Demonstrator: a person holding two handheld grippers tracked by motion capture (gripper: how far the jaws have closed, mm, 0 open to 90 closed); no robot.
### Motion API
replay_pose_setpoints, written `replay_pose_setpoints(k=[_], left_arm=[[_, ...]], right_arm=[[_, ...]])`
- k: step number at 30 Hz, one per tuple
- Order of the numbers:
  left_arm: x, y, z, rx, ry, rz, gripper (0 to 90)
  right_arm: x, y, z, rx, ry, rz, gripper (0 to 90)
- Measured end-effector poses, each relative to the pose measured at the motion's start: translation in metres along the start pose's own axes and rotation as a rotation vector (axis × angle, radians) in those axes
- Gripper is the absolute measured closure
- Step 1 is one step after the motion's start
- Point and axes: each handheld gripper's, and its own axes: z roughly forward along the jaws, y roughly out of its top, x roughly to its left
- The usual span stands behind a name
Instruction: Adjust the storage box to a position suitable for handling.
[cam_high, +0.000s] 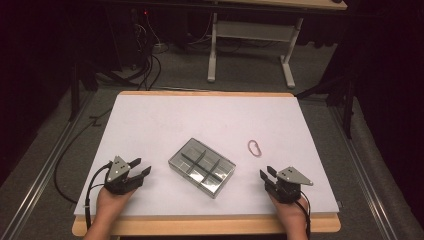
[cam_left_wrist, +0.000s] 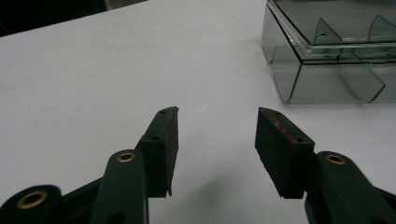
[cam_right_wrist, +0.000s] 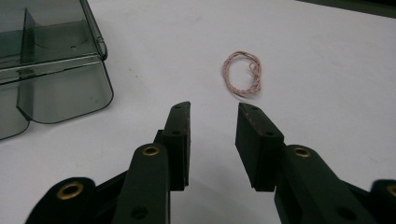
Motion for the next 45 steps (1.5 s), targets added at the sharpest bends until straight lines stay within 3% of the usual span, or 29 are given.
replay_pose_setpoints(k=[2,4,5,7,9,12,14,17,22,23,28,40,45], left_arm=[[0.001,0.002,0.002,0.008,0.004,-0.009,50.8],[-0.002,0.005,0.004,-0.041,0.026,-0.036,42.6],[-0.003,0.008,0.005,-0.036,0.015,-0.047,43.0],[-0.007,0.013,0.01,-0.018,0.015,-0.046,56.6],[-0.009,0.017,0.017,-0.012,0.009,-0.07,60.9],[-0.009,0.019,0.03,0.023,0.01,-0.088,75.7],[-0.01,0.021,0.036,0.029,-0.025,-0.129,85.6],[-0.016,0.024,0.043,0.033,-0.059,-0.139,90.0],[-0.021,0.027,0.048,0.053,-0.088,-0.125,90.0],[-0.024,0.028,0.05,0.07,-0.084,-0.098,90.0],[-0.028,0.029,0.052,0.08,-0.093,-0.063,90.0],[-0.033,0.029,0.052,0.084,-0.109,-0.032,90.0],[-0.033,0.028,0.051,0.077,-0.115,-0.044,90.0]], right_arm=[[0.0,0.0,-0.003,-0.012,0.002,0.015,65.8],[-0.002,0.0,-0.004,-0.019,0.003,0.023,65.7],[-0.002,0.001,-0.005,-0.023,0.005,0.027,65.7],[-0.002,0.001,-0.005,-0.025,0.011,0.032,65.8],[-0.001,0.0,-0.004,-0.016,0.014,0.026,65.8],[0.0,-0.001,-0.003,-0.009,0.022,0.029,65.8],[0.001,-0.001,-0.003,-0.009,0.026,0.024,65.8],[0.002,0.0,-0.004,-0.014,0.029,0.019,65.8],[0.003,0.0,-0.004,-0.015,0.032,0.018,65.8],[0.004,0.0,-0.003,-0.012,0.032,0.015,65.8],[0.005,-0.001,-0.003,-0.01,0.035,0.015,65.8],[0.009,0.0,-0.006,-0.013,0.045,0.015,65.9],[0.01,-0.001,-0.005,-0.007,0.046,0.014,65.9]])
